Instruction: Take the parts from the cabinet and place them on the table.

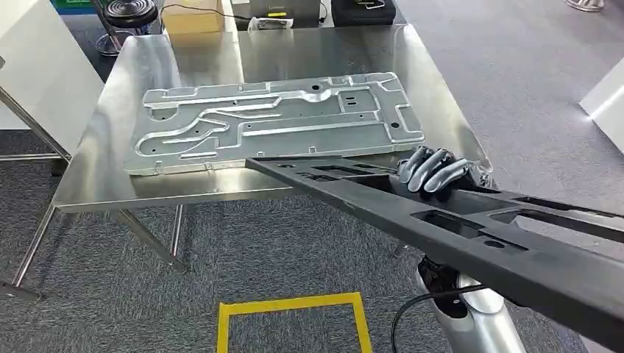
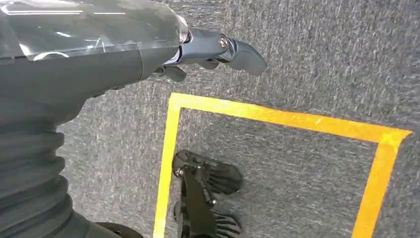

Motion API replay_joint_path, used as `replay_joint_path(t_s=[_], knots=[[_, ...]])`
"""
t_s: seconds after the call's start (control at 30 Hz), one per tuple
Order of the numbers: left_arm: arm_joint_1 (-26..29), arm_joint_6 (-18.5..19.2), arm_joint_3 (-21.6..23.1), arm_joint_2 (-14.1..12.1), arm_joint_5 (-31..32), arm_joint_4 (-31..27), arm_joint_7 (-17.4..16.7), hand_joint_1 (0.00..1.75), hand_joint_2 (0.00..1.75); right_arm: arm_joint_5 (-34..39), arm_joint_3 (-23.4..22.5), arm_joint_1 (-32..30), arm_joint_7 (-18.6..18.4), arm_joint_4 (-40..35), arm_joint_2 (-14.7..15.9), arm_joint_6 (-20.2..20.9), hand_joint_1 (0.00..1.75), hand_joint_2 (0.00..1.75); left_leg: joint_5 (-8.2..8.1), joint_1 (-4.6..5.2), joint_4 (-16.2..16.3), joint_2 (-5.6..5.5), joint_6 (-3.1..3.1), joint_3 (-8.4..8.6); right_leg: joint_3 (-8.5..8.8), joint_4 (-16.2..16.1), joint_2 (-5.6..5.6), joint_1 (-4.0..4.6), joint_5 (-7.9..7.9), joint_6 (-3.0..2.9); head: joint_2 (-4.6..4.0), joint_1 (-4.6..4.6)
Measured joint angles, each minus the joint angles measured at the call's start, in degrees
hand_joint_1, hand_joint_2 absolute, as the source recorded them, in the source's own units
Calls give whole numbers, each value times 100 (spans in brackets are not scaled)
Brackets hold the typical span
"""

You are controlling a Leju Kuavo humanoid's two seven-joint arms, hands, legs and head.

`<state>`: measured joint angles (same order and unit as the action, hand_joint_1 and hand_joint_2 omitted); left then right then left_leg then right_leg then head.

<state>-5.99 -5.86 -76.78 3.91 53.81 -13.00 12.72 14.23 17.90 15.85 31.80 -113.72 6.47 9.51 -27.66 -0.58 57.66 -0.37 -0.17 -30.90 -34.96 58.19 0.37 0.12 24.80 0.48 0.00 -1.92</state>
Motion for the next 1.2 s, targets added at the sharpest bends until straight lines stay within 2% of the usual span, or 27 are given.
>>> replay_joint_path(t_s=[0.03,0.07,0.1,0.13,0.17,0.2,0.23,0.27,0.3,0.37,0.4,0.43,0.53,0.6,0.63,0.7,0.73,0.77,0.8,0.87,0.9,0.93,1.03,1.07,1.1,1.13,1.2], knots=[[-5,0,4,0,2,0,0,0,175,-2,0,1,-2,0,0,22,175,175,-11,6,-23,3,-34,25,18,-40,4,-8,-5,-28,0,-2],[-16,-2,13,-13,4,-4,0,0,175,0,0,0,-2,-2,-7,44,175,175,-65,2,17,6,-63,27,86,-111,-7,-80,-23,-54,0,0],[-24,-2,15,-13,2,-4,2,0,175,0,-2,17,-7,0,-11,79,175,175,-155,4,209,8,-83,-43,128,-146,-9,-73,-8,-85,0,-2],[-28,-2,15,-9,2,-2,0,0,175,0,-2,40,-11,6,-22,99,175,175,-351,-3,620,7,-91,-246,151,-146,-22,-66,8,-116,0,-2],[-23,-2,15,-11,-2,-4,-7,0,175,0,-5,45,-15,20,-39,116,175,175,-565,-12,1152,7,-109,-535,174,-143,-28,-55,32,-142,0,-2],[-13,-4,15,-13,-11,-4,-15,0,175,0,-2,45,-31,35,-52,136,175,175,-704,-13,1592,7,-123,-795,192,-141,-29,-47,54,-151,0,-2],[-2,-4,15,-13,-20,-4,-18,0,175,2,-2,45,-44,53,-66,158,175,175,-709,-13,1861,7,-131,-991,214,-136,-27,-44,77,-152,0,-2],[6,-4,15,-15,-28,-4,-18,0,175,2,-2,45,-55,70,-76,184,175,175,-572,-13,1824,7,-135,-1038,243,-130,-21,-44,104,-148,0,-2],[8,-4,15,-17,-37,-4,-18,0,175,2,-2,45,-61,81,-85,190,175,175,-321,-13,1536,8,-133,-954,283,-122,-17,-44,137,-141,0,-2],[7,-4,15,-28,-52,-4,-18,0,175,2,-2,53,-61,94,-114,199,175,175,337,-14,454,10,-103,-523,390,-93,-16,-45,229,-107,0,-2],[13,-4,15,-28,-70,-4,-18,0,175,2,-2,63,-61,109,-120,199,175,175,369,-12,186,11,-68,-409,394,-85,-18,-41,267,-81,0,0],[1,-7,15,-28,-83,-4,-18,0,175,2,-2,83,-61,120,-131,210,175,175,320,7,55,9,-45,-358,367,-30,2,7,289,-45,0,-2],[17,-33,13,-28,-120,-4,-24,0,175,0,0,85,-57,160,-151,285,175,175,290,16,88,-5,45,-388,370,-69,-2,-6,310,35,0,0],[13,-20,11,-22,-146,-4,-9,0,175,-64,-5,-6,31,162,-151,403,175,175,294,-23,22,-4,108,-312,360,68,-6,-25,412,106,0,0],[13,-15,11,-22,-155,-4,2,0,175,-105,-4,-61,96,160,-151,457,175,175,272,-24,19,-1,141,-294,191,381,-10,-33,567,138,0,0],[19,-15,0,-22,-190,-4,13,0,175,-177,0,-231,203,162,-151,531,175,175,237,-17,23,-1,168,-274,-352,1291,-11,-65,916,176,0,0],[28,-13,-11,-22,-206,-4,22,0,175,-210,2,-334,249,164,-153,564,175,175,213,-15,24,-2,170,-257,-563,1597,-11,-71,955,184,0,0],[47,-13,-15,-17,-210,-4,28,0,175,-245,4,-417,278,175,-155,614,175,175,185,-14,25,-4,166,-223,-657,1649,-11,-79,852,185,0,0],[69,-13,-18,-7,-227,-4,33,0,175,-276,6,-463,304,190,-157,647,175,175,154,-13,25,-4,157,-176,-610,1446,-11,-83,635,175,0,-2],[79,-15,-24,20,-267,-4,41,0,175,-345,13,-531,372,199,-184,743,175,175,81,-11,23,-4,135,-57,-227,513,-12,-79,29,119,0,0],[82,-20,-33,48,-300,-4,52,0,175,-385,13,-560,398,199,-210,783,175,175,42,-13,8,-4,115,-33,-59,71,-22,-62,-123,68,0,0],[75,-24,-52,59,-308,-4,59,0,175,-413,11,-583,420,205,-240,815,175,175,17,19,22,-6,75,-14,11,-1,-30,-14,-32,42,0,0],[85,-17,-98,74,-304,-4,72,0,175,-485,-11,-701,435,182,-306,870,175,175,-14,-6,-37,1,-19,26,12,-21,-2,9,15,-34,0,0],[75,-15,-101,74,-291,-4,72,0,175,-538,-39,-783,443,138,-336,914,175,175,-49,20,-42,6,-68,62,67,-97,3,-45,9,-63,0,-2],[82,-11,-103,74,-269,-4,76,0,175,-594,-68,-877,463,94,-371,944,175,175,-99,-8,74,7,-81,43,143,-150,-7,-52,15,-91,0,-2],[85,-9,-103,79,-260,-4,74,0,175,-616,-83,-933,494,68,-394,964,175,175,-253,-8,369,6,-87,-88,187,-156,-32,-58,45,-141,0,-2],[104,-2,-107,83,-254,-4,76,0,175,-662,-107,-1037,518,52,-433,1003,175,175,-643,-14,1313,8,-115,-596,250,-153,-34,-44,103,-172,0,-2]])
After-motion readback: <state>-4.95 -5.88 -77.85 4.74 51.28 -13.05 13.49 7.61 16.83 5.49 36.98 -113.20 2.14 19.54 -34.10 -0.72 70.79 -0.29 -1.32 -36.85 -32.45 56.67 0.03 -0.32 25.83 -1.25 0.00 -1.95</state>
